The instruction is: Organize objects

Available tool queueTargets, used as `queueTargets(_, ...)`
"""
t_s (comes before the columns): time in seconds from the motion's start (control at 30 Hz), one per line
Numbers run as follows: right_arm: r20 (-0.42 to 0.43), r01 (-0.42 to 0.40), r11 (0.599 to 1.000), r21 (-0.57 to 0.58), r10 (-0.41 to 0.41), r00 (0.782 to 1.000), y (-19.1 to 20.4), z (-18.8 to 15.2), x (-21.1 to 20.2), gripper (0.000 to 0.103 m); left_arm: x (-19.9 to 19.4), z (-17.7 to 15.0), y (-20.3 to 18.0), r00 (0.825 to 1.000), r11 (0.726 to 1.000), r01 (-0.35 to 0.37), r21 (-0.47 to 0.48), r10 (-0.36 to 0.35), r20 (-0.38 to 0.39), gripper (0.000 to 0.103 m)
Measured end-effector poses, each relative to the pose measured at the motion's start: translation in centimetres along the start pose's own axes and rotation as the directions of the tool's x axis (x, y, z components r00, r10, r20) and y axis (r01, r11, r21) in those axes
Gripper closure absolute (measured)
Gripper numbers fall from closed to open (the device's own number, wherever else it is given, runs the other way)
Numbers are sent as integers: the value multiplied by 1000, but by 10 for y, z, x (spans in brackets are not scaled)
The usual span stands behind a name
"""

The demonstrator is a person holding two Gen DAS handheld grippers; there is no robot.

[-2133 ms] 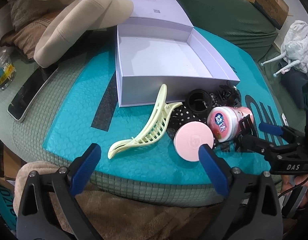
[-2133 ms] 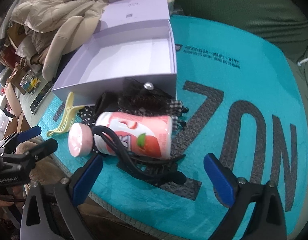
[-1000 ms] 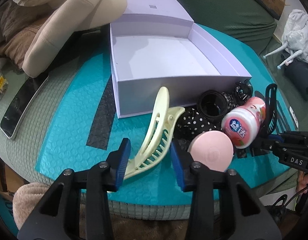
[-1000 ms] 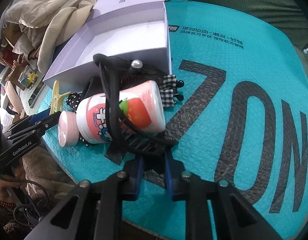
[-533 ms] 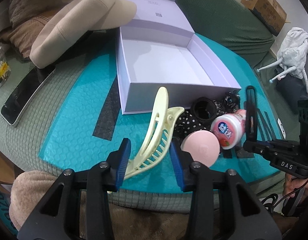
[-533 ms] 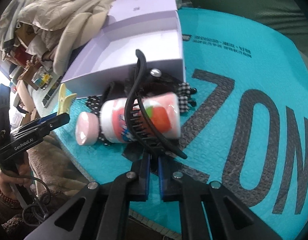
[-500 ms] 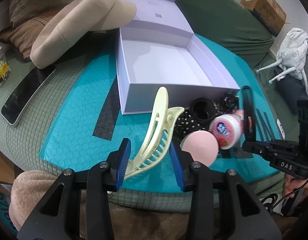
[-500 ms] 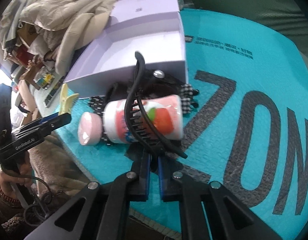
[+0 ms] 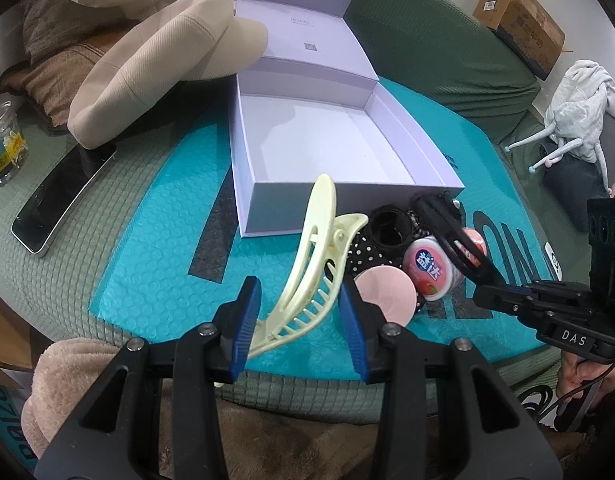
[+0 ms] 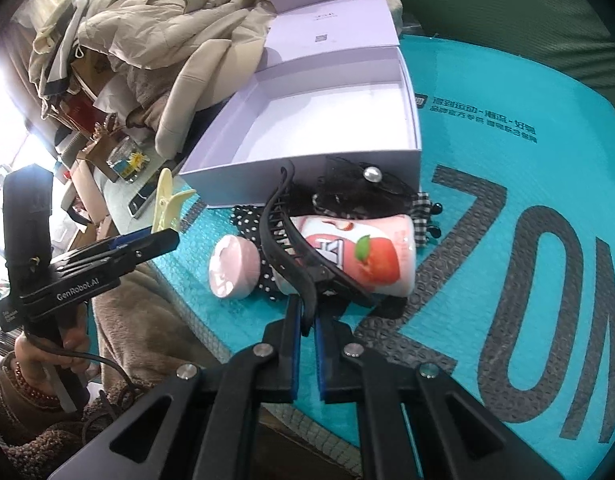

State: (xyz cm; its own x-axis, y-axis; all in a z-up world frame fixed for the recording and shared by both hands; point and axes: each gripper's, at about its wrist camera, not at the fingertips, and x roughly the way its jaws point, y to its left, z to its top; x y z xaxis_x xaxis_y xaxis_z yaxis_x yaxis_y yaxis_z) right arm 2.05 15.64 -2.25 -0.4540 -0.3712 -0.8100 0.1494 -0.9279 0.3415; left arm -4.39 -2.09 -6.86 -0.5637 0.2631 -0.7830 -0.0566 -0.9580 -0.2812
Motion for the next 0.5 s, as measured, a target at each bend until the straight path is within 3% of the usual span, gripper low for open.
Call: queueTargets(0.5,19,-74,997,-25,75,997,11,9,-2,99,-23,-8,-3,1000,1000,2,14,-2,17,65)
